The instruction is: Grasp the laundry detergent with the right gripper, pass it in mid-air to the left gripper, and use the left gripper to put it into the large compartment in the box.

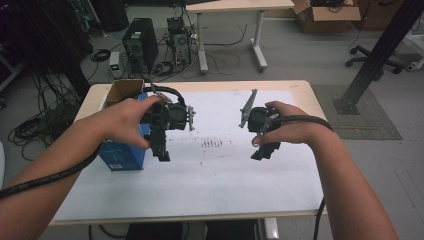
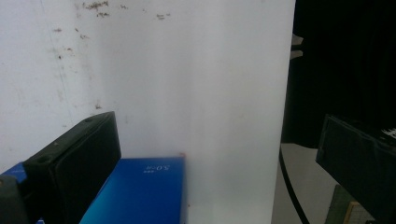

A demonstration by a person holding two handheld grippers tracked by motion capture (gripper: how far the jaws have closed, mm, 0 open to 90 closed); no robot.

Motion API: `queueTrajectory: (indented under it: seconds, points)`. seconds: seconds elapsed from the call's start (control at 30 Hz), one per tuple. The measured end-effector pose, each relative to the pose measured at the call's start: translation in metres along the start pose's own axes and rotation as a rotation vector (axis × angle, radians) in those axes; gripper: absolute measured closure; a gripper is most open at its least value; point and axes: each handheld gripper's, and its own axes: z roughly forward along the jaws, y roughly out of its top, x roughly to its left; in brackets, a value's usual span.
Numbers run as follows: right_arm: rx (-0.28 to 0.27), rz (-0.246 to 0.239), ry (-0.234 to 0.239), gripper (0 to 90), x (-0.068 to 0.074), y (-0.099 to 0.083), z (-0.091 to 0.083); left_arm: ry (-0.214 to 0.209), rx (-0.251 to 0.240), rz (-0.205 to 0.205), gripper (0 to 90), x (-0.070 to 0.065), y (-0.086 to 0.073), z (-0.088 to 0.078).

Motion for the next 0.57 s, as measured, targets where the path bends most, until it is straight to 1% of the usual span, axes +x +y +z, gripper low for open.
queueTrajectory:
  seconds: [0.27, 0.5, 0.57]
  points:
    - [0.0, 0.008, -0.001, 3.7, -0.0008, 0.0003, -0.0014, 0.001, -0.008, 0.002, 0.2, 0.0017, -0.0014, -0.0004]
    - [0.0, 0.006, -0.008, 3.8, 0.0026, 0.0031, -0.0027, 0.008, -0.01, 0.012, 0.2, -0.0017, -0.0038, -0.0021]
    - [-0.005, 0.003, -0.008, 3.7, 0.0037, 0.0041, -0.0034, 0.009, -0.018, 0.013, 0.2, -0.0028, -0.0055, -0.0037]
